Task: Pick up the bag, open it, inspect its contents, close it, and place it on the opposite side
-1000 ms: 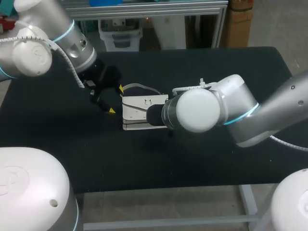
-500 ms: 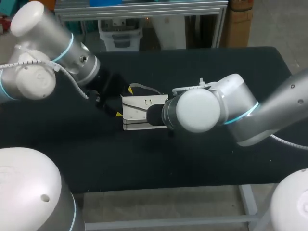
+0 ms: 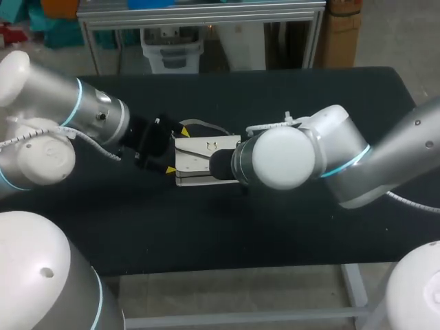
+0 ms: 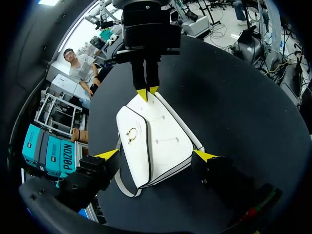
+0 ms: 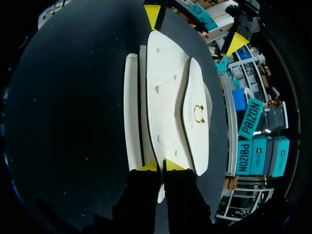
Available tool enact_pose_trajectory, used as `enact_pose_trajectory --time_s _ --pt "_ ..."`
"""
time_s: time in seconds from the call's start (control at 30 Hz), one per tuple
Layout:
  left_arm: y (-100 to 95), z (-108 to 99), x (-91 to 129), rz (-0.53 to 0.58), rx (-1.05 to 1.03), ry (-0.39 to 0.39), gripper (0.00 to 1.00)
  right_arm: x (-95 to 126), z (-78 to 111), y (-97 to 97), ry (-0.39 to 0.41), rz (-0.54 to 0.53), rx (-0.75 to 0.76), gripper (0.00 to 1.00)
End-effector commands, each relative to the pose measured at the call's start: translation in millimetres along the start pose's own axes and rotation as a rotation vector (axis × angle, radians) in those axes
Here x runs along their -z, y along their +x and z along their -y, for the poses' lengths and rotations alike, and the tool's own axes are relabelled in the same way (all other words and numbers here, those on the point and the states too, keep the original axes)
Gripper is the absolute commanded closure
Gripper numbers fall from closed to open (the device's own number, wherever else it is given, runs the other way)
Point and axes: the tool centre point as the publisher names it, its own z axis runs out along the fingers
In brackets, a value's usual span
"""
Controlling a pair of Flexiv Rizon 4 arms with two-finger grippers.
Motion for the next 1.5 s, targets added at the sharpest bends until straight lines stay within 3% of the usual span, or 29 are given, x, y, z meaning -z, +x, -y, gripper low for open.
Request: enact_pose_trajectory --time_s 0.03,0.2,0.33,0.47,0.6,0.77,0.87,1.07,1.27,1.3,1.5 --pt "0.7 -0.5 3.2 -0.014 -0.003 -0.016 0.0 -2.0 1.3 2.2 -0.003 0.003 0.0 1.0" --pt "-3.6 -1.2 18.0 -0.082 -0.06 -0.118 0.0 -2.0 1.3 2.2 -0.003 0.003 0.0 1.0" --pt "-3.4 -0.5 26.0 -0.079 -0.101 -0.135 0.0 -2.0 1.3 2.2 -0.003 0.003 0.0 1.0" --pt "-8.5 5.9 22.5 -0.06 -0.122 -0.075 0.07 -2.0 1.3 2.2 -0.003 0.003 0.0 1.0" --pt "-10.7 12.4 1.6 -0.075 -0.178 -0.017 0.1 -2.0 1.3 2.2 -0.003 0.003 0.0 1.0" --pt "-16.3 12.9 -21.4 -0.058 -0.217 0.064 0.3 -2.0 1.3 2.2 -0.003 0.003 0.0 1.0" --pt "-20.6 13.2 -30.3 -0.052 -0.23 0.081 0.35 -2.0 1.3 2.2 -0.003 0.003 0.0 1.0" --pt "-23.5 12.0 -41.0 -0.048 -0.229 0.127 0.34 -2.0 1.3 2.2 -0.003 0.003 0.0 1.0" --pt "-23.3 9.1 -51.4 -0.033 -0.235 0.153 0.45 -2.0 1.3 2.2 -0.003 0.003 0.0 1.0" --pt "-23.4 8.0 -52.6 -0.028 -0.229 0.153 0.5 -2.0 1.3 2.2 -0.003 0.003 0.0 1.0" --pt "-19.8 6.5 -60.8 0.007 -0.239 0.153 0.54 -2.0 1.3 2.2 -0.003 0.003 0.0 1.0"
